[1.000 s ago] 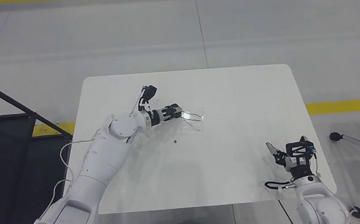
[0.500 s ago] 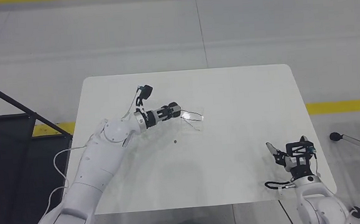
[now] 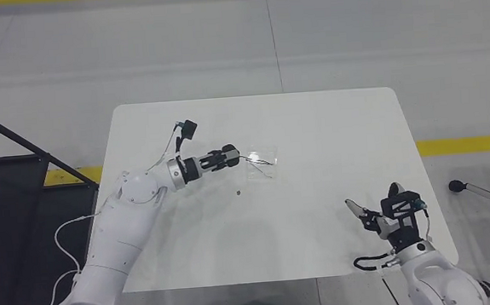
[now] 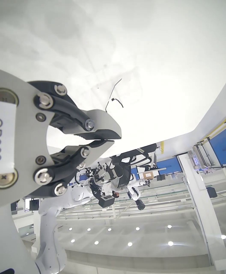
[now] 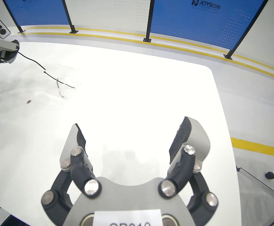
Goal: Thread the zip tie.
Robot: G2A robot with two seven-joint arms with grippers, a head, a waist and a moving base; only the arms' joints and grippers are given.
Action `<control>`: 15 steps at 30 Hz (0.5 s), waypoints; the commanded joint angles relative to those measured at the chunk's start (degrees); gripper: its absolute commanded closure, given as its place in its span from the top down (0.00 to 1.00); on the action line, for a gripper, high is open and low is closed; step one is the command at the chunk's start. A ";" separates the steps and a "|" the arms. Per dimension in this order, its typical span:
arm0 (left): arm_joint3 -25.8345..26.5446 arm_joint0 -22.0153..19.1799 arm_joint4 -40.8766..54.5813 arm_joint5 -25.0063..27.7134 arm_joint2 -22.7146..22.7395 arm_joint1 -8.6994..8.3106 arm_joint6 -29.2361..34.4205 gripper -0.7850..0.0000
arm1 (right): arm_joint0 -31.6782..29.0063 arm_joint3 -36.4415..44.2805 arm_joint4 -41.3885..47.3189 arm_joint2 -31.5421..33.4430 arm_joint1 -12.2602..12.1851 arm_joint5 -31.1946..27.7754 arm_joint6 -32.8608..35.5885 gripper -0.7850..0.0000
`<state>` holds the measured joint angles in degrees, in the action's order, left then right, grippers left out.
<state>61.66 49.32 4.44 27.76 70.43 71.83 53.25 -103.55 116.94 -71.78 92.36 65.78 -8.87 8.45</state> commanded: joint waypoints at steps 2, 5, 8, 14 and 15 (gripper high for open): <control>0.88 0.73 1.26 0.43 0.75 -0.31 0.32 0.00 | 0.32 2.74 0.63 -1.53 0.15 0.51 3.02 1.00; 2.16 1.39 1.93 0.14 1.50 -0.65 0.46 0.00 | 1.21 5.06 0.58 -3.44 0.47 4.16 5.85 1.00; 2.50 1.69 2.26 -0.09 1.97 -0.77 0.07 0.00 | 1.53 5.78 0.56 -4.10 0.54 4.83 7.28 1.00; 2.50 1.69 2.26 -0.09 1.97 -0.77 0.07 0.00 | 1.53 5.78 0.56 -4.10 0.54 4.83 7.28 1.00; 2.50 1.69 2.26 -0.09 1.97 -0.77 0.07 0.00 | 1.53 5.78 0.56 -4.10 0.54 4.83 7.28 1.00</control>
<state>64.16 51.02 6.70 27.67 72.40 71.06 53.31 -102.02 122.71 -71.22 88.27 66.32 -4.04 15.72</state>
